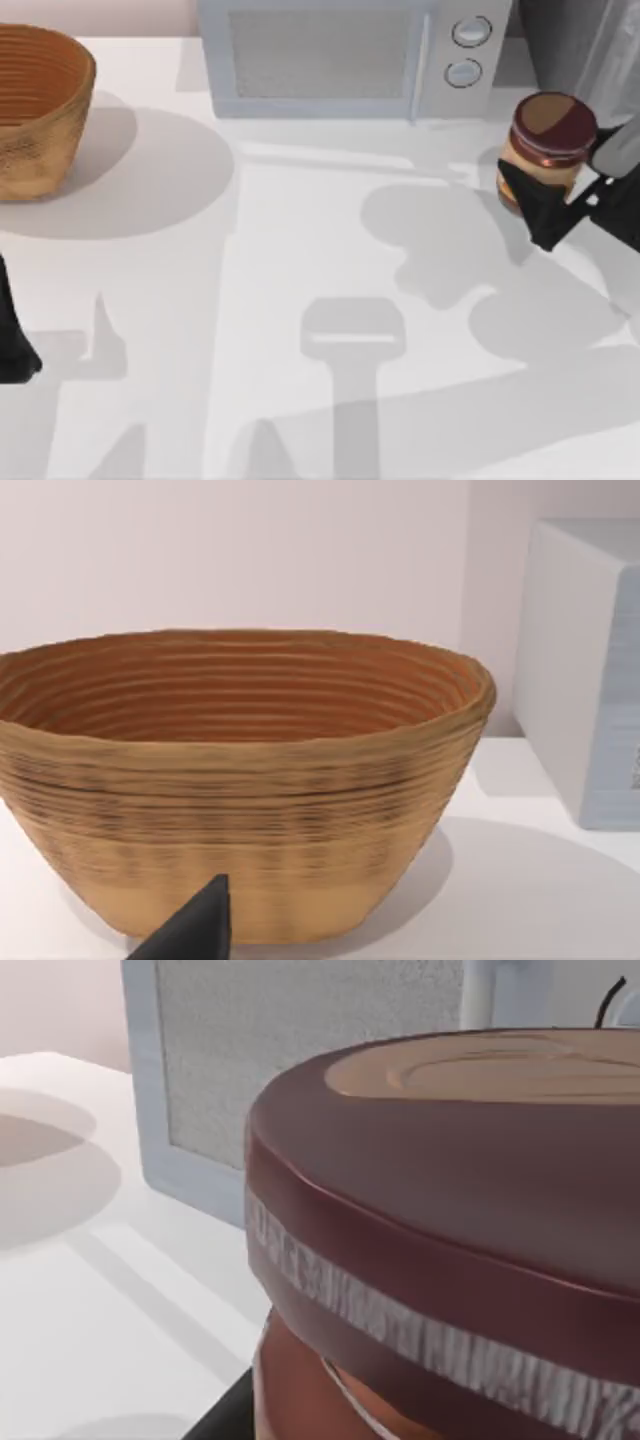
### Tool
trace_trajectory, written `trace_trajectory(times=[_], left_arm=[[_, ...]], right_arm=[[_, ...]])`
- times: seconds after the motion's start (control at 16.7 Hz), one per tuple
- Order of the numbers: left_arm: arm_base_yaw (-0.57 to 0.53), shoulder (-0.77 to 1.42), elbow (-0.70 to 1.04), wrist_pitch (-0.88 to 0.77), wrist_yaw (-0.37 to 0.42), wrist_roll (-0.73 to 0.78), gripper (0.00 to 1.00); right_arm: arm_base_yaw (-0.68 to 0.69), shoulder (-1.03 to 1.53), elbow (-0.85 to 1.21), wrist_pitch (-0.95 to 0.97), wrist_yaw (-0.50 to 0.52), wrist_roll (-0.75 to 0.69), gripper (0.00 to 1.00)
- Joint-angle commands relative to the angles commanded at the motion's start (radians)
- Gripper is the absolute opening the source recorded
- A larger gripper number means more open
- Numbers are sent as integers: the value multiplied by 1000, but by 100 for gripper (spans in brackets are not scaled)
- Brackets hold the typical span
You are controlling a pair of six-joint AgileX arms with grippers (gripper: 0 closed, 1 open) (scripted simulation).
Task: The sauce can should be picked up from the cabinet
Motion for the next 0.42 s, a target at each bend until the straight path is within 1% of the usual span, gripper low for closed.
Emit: trace_trajectory(times=[0.06,0.12,0.42], left_arm=[[0,0,0,0,0,0,100],[0,0,0,0,0,0,100],[0,0,0,0,0,0,100]], right_arm=[[0,0,0,0,0,0,98],[0,0,0,0,0,0,100],[0,0,0,0,0,0,100]])
